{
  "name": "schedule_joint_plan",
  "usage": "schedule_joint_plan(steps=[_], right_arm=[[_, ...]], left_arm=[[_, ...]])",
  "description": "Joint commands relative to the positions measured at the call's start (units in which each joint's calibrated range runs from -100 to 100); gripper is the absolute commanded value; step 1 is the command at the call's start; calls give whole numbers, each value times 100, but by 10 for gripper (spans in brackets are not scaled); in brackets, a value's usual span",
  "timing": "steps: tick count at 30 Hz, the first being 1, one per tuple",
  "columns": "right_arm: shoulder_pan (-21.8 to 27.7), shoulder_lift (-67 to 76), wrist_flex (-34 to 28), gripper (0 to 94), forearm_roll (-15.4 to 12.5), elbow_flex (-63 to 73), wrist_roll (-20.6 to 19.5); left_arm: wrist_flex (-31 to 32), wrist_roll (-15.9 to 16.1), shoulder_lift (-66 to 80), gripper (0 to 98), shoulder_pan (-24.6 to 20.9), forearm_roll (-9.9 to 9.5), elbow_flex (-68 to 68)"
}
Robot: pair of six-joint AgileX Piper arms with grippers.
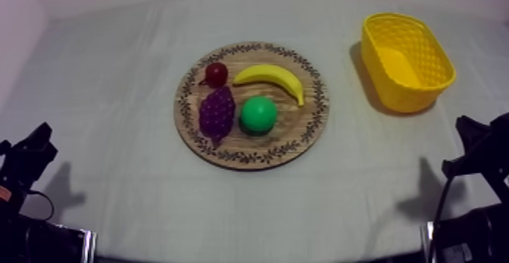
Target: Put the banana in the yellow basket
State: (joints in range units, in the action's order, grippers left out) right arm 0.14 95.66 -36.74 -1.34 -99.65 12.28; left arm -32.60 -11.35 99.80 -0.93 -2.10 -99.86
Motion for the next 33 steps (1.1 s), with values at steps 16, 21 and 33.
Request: schedule_joint_plan(steps=[16,21,33], right_arm=[[1,1,-3,3,0,-2,0],[-3,1,-3,3,0,-2,2],[483,-839,543,58,-851,116,445]], left_arm=[[2,0,3,1,3,2,-3],[2,0,3,1,3,2,-3],[2,0,3,1,3,2,-3]])
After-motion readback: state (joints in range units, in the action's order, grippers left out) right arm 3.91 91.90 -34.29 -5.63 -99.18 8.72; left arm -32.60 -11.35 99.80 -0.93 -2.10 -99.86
